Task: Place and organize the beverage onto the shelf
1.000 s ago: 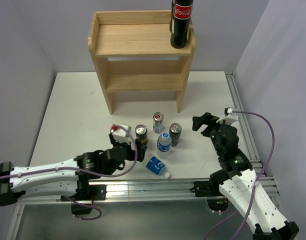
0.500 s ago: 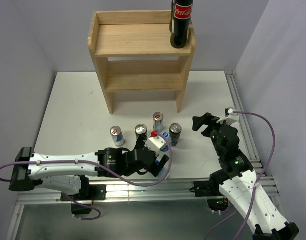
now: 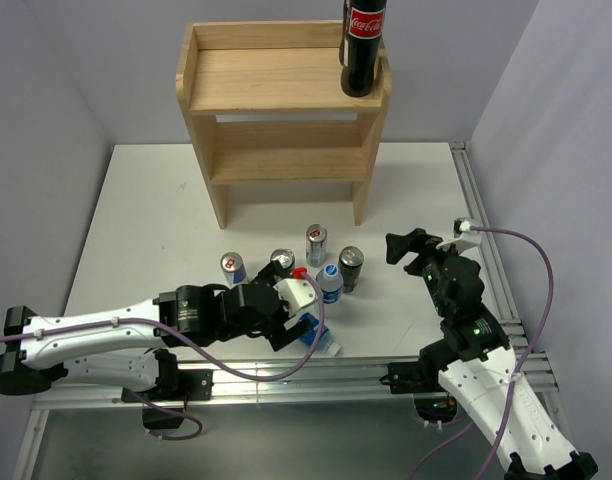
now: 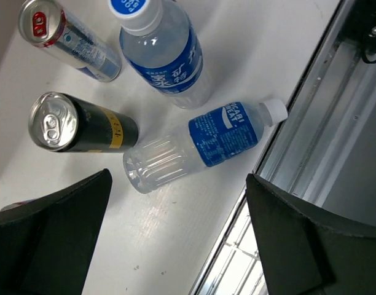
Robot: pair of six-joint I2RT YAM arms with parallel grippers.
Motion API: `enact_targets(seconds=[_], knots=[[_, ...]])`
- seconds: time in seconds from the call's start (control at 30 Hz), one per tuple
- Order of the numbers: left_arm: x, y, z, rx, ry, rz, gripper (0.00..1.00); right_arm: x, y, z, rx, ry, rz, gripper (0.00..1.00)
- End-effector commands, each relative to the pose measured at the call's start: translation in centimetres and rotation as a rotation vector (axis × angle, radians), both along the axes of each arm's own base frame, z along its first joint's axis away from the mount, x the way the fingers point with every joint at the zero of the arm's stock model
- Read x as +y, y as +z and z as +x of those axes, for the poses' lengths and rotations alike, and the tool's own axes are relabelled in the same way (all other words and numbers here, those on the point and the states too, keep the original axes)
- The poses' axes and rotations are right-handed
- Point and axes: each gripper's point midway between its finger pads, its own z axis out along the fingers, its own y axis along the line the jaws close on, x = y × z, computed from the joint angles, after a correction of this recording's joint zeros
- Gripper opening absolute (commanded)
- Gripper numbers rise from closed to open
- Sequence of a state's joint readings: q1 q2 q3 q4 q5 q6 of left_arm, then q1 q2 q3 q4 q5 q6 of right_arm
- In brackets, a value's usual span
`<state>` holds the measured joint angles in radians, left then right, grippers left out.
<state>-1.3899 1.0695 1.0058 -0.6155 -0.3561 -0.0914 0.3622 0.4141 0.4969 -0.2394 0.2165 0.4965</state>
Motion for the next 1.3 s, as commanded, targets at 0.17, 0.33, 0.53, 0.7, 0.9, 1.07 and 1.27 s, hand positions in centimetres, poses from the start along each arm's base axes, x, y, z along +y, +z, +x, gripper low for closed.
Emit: enact_targets(seconds=[0.17,0.33,0.53,0.7,0.9,1.07,1.27], knots=[[-2.1,-5.3,-1.2,0.055,-0.228,0.141,0.97,0.0,0.9,-0.5,-0.049,0.011,0.007,1.0],[-2.9,-8.6,-2.4,0.111,-0.307,0.198,0.97,0.1,1.2,-0.7,-0.061,0.022,0.01,1.0],[-2.5,-12.3,-1.4,0.12,-0.325,0.331,0.96,0.1,1.4,-1.0,-0.077,0.028,0.017,1.0],[-2.2,-15.8,0.4,0.116,-0.301,0.452,0.96,0.2,1.5,-1.0,-0.081,0.03,0.024,1.0],[-2.1,-19.2,1.4,0.156,-0.289,0.5,0.95,0.4,1.5,-1.1,-0.086,0.044,0.027,1.0],[-0.8,-22.0,1.3,0.211,-0.274,0.584,0.93,0.3,1.7,-1.3,-0.09,0.041,0.029,1.0],[-0.4,-23.1,0.7,0.261,-0.252,0.598,0.87,0.2,1.8,-1.4,-0.096,0.039,0.032,1.0]])
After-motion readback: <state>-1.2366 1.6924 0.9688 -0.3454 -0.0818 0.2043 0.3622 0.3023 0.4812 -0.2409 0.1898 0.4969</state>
